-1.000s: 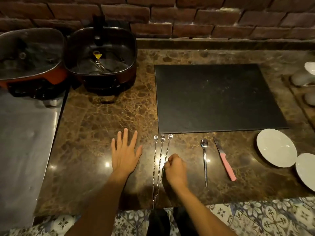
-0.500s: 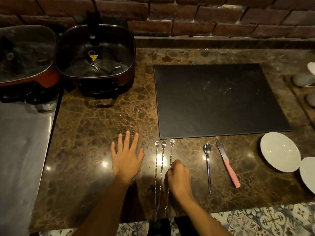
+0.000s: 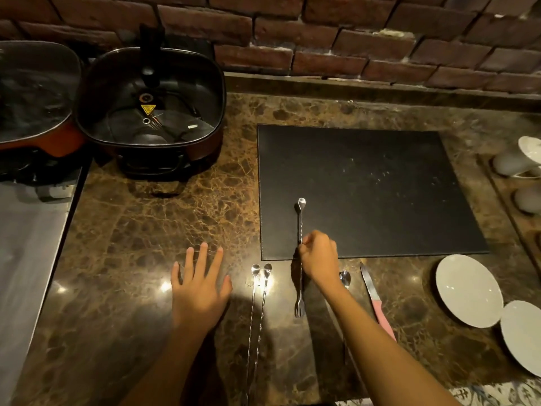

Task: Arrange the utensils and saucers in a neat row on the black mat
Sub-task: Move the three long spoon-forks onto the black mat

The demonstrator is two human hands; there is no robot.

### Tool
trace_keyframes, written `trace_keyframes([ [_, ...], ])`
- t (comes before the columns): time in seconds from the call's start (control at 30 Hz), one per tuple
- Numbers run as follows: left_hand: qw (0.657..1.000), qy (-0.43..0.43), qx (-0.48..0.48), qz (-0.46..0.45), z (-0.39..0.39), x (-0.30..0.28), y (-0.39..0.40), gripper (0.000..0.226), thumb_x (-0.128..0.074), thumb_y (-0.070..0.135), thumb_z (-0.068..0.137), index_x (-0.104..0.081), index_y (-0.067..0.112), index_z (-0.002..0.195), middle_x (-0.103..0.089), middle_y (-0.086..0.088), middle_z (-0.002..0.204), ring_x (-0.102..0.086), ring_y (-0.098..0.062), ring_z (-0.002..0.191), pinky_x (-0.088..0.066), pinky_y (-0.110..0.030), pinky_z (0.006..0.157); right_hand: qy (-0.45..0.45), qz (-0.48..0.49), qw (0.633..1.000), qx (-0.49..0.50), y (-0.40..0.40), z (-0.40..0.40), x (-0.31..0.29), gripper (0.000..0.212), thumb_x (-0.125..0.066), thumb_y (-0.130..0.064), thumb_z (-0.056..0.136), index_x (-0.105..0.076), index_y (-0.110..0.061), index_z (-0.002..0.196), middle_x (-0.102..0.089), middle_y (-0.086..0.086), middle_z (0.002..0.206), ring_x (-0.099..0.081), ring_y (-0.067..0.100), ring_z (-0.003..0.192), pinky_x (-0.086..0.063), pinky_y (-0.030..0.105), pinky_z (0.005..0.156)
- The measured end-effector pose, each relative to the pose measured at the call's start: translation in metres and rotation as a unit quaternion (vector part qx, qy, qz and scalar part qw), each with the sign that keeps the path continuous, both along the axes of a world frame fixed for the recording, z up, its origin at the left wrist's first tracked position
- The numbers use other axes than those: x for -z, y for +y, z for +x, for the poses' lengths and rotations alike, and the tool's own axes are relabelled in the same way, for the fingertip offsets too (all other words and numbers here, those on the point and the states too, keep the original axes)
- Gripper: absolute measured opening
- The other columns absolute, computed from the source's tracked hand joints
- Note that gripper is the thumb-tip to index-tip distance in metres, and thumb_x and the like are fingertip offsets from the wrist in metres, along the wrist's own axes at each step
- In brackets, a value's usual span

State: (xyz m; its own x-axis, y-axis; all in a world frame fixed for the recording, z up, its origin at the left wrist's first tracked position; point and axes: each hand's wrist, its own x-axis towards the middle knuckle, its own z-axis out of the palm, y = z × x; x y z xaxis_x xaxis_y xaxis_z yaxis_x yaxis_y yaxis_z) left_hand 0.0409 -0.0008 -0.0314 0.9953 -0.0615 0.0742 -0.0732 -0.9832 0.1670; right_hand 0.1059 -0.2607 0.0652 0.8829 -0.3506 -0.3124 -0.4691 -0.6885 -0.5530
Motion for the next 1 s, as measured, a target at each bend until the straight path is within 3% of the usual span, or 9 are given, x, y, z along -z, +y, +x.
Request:
trace_keyframes([
  [0.1, 1.000, -0.014, 0.010, -0.008, -0.001, -0.001, 0.002, 0.059, -0.036, 0.049, 0.105, -0.045, 0.023, 0.157, -0.039, -0.014, 0.165, -0.033, -0.040, 0.154, -0.026, -0.062, 0.119, -0.010, -0.001, 1.000, 0.002, 0.000, 0.036, -0.004, 0.012, -0.060, -0.009, 0.092, -0.059, -0.017, 0.083, -0.056, -0.003, 0.077, -0.057, 0.019, 0.080, -0.045, 0.028, 0.067],
  [0.17, 1.000, -0.008, 0.008, -0.007, -0.001, -0.003, 0.001, 0.059, -0.034, 0.051, 0.106, -0.046, 0.023, 0.156, -0.039, -0.014, 0.165, -0.033, -0.039, 0.154, -0.026, -0.061, 0.119, -0.003, -0.005, 1.000, -0.001, 0.000, 0.056, -0.005, 0.004, -0.059, -0.011, 0.092, -0.062, -0.012, 0.089, -0.061, 0.004, 0.089, -0.058, 0.023, 0.085, -0.049, 0.033, 0.073],
  [0.27, 1.000, 0.027, -0.008, -0.004, 0.001, -0.009, -0.001, 0.062, -0.027, 0.056, 0.105, -0.041, 0.027, 0.158, -0.037, -0.011, 0.166, -0.031, -0.036, 0.155, -0.026, -0.060, 0.119, 0.018, -0.014, 1.000, -0.008, 0.000, 0.078, -0.007, 0.011, -0.056, -0.012, 0.093, -0.064, -0.007, 0.099, -0.064, 0.017, 0.108, -0.063, 0.036, 0.099, -0.055, 0.046, 0.084],
  [0.5, 0.999, 0.048, -0.020, 0.006, 0.000, -0.013, -0.004, 0.064, -0.034, 0.053, 0.100, -0.039, 0.028, 0.159, -0.037, -0.009, 0.167, -0.030, -0.034, 0.155, -0.027, -0.061, 0.120, 0.038, -0.043, 0.998, -0.022, 0.001, 0.100, -0.004, 0.014, -0.057, -0.012, 0.095, -0.063, -0.003, 0.104, -0.064, 0.020, 0.109, -0.063, 0.040, 0.099, -0.056, 0.051, 0.083],
  [0.67, 0.999, 0.047, -0.020, 0.009, 0.000, -0.016, -0.004, 0.064, -0.033, 0.052, 0.101, -0.040, 0.026, 0.159, -0.037, -0.009, 0.167, -0.031, -0.034, 0.155, -0.027, -0.061, 0.120, 0.026, -0.050, 0.998, -0.023, -0.001, 0.100, -0.003, 0.014, -0.057, -0.012, 0.095, -0.063, -0.002, 0.102, -0.064, 0.022, 0.107, -0.063, 0.043, 0.097, -0.056, 0.050, 0.081],
  [0.8, 0.999, 0.042, -0.023, 0.010, 0.000, -0.017, -0.005, 0.064, -0.034, 0.052, 0.100, -0.039, 0.027, 0.159, -0.038, -0.008, 0.167, -0.032, -0.034, 0.155, -0.026, -0.061, 0.120, 0.014, -0.031, 0.999, -0.016, -0.003, 0.092, -0.005, 0.014, -0.061, -0.016, 0.095, -0.062, -0.003, 0.099, -0.066, 0.019, 0.102, -0.064, 0.039, 0.096, -0.053, 0.041, 0.075],
  [0.93, 0.999, 0.038, -0.023, 0.011, -0.001, -0.017, -0.005, 0.064, -0.035, 0.052, 0.100, -0.036, 0.029, 0.160, -0.037, -0.007, 0.167, -0.031, -0.033, 0.155, -0.025, -0.060, 0.120, -0.011, -0.016, 1.000, -0.002, 0.004, 0.055, -0.010, 0.008, -0.059, -0.012, 0.094, -0.062, -0.006, 0.090, -0.067, 0.012, 0.090, -0.064, 0.031, 0.089, -0.046, 0.033, 0.071],
  [1.0, 0.999, 0.032, -0.023, 0.004, 0.000, -0.015, -0.004, 0.063, -0.037, 0.050, 0.100, -0.036, 0.028, 0.160, -0.037, -0.008, 0.167, -0.031, -0.034, 0.155, -0.026, -0.060, 0.120, 0.002, 0.021, 1.000, -0.005, 0.017, 0.021, -0.006, 0.009, -0.061, -0.010, 0.092, -0.064, -0.006, 0.084, -0.068, 0.008, 0.085, -0.066, 0.026, 0.086, -0.050, 0.034, 0.074],
])
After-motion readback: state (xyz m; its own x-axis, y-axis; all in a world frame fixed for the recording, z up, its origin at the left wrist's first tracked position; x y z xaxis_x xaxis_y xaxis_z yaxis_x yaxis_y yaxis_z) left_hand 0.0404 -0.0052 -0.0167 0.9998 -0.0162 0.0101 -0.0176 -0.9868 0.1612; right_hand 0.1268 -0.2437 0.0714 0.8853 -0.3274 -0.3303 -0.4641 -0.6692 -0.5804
